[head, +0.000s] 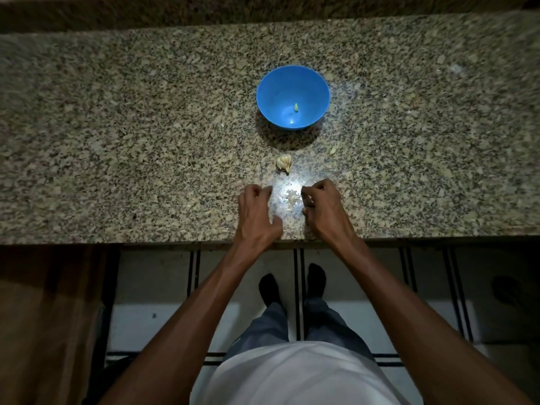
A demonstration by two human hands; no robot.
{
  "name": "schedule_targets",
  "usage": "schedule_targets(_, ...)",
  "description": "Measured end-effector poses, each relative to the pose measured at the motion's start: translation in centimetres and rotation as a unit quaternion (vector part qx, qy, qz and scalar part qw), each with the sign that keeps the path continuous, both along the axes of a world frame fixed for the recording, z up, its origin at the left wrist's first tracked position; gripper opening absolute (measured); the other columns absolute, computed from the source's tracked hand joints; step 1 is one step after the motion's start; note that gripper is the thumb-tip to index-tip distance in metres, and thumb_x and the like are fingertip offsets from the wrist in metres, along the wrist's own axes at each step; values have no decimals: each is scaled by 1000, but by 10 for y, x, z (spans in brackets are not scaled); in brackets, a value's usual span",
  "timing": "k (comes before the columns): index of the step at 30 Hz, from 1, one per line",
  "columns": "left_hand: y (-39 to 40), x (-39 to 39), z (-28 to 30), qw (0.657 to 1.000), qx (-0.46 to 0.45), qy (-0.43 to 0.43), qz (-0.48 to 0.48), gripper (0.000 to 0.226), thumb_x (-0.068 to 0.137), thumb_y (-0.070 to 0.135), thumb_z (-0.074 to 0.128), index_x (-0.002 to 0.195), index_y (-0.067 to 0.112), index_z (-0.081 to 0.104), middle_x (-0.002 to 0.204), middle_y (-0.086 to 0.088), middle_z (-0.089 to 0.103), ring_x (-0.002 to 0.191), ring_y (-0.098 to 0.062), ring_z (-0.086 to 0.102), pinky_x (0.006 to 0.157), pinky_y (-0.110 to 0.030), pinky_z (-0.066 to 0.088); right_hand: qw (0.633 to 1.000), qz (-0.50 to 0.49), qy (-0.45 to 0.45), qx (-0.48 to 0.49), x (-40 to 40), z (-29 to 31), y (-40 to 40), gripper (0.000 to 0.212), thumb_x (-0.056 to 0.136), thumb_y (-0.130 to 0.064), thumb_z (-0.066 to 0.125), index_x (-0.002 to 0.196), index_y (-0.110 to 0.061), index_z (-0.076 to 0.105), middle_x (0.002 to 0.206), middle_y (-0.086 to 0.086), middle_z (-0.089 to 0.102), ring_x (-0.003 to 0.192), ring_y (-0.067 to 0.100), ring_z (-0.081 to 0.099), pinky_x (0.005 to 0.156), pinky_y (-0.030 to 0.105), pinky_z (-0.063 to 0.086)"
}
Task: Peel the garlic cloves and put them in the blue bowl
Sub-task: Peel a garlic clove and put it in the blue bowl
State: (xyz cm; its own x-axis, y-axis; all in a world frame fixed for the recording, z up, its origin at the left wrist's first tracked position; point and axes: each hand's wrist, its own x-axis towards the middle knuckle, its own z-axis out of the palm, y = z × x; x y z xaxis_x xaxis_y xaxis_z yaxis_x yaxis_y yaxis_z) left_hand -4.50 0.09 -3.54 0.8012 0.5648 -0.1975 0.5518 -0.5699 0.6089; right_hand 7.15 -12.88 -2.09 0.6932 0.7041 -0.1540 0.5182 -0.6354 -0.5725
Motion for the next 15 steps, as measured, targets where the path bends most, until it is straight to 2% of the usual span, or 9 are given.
schedule_targets(2,-10,4,0,999,-31,-23,-31,64,83,8,68,144,7,49,132,-7,37,124,-23,40,100,-38,50,1000,0,6,11,-4,4,6,18,95,9,59,108,1,68,111,9,49,91,23,57,73,38,59)
schedule_targets(5,-9,7,-1,996,-56,-63,-28,62,87,4,66,146,6,47,127,-4,40,112,-19,50,97,-38,54,1000,-5,17,21,4,8,7,20,97,5,61,114,0,70,112,8,52,90,23,61,70,33,60)
schedule_targets(8,7,8,-3,998,-23,-33,-41,61,90,15,69,146,6,47,131,-6,42,119,-23,48,99,-39,52,999,16,42,-1,16,10,5,29,93,-2,75,122,-4,69,120,10,52,99,24,63,78,34,62)
schedule_targets(10,14,9,-4,997,0,-12,-77,57,90,23,70,141,6,51,126,-7,43,115,-26,46,95,-44,52,996,58,32,-52,17,6,8,43,90,-9,81,131,-5,67,127,13,51,108,24,58,82,23,50)
schedule_targets(12,15,13,-3,995,18,-15,-100,48,90,23,70,134,8,56,118,-4,44,108,-23,44,88,-43,52,997,64,19,-49,12,5,14,36,95,-8,75,130,-3,68,122,12,51,107,27,58,75,15,40)
schedule_targets(14,12,16,-1,992,33,-31,-115,39,90,17,67,129,10,62,110,-1,44,103,-18,42,81,-35,47,998,61,-5,-29,4,4,18,24,99,-4,65,122,-6,71,110,8,49,95,27,57,64,21,38)
schedule_targets(15,9,18,1,992,37,-39,-115,37,90,14,66,127,11,65,106,0,44,100,-17,41,79,-30,42,997,64,-23,-23,0,4,19,28,99,-1,64,124,-8,71,108,8,49,90,24,54,63,25,38)
